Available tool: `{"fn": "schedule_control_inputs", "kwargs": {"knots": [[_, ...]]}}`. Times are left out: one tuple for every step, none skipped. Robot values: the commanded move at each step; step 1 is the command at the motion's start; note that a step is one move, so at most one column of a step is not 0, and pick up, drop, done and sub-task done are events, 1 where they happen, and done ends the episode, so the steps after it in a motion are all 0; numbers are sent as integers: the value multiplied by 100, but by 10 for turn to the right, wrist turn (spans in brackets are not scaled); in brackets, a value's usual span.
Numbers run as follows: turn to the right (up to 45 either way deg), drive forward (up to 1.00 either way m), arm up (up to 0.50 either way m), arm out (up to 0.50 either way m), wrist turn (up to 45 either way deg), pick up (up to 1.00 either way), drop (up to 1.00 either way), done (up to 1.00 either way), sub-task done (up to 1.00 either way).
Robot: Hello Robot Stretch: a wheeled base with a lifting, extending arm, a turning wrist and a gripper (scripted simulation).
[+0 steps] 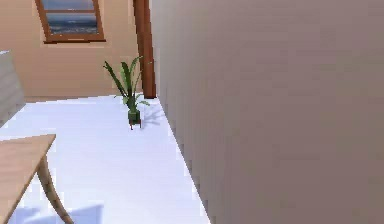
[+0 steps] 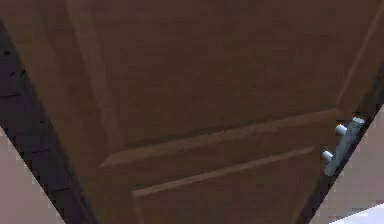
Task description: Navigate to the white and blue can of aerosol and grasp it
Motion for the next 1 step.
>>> {"fn": "schedule_control_inputs", "kwargs": {"knots": [[-150, 0, 0, 0, 0, 0, 0, 0, 0]]}}
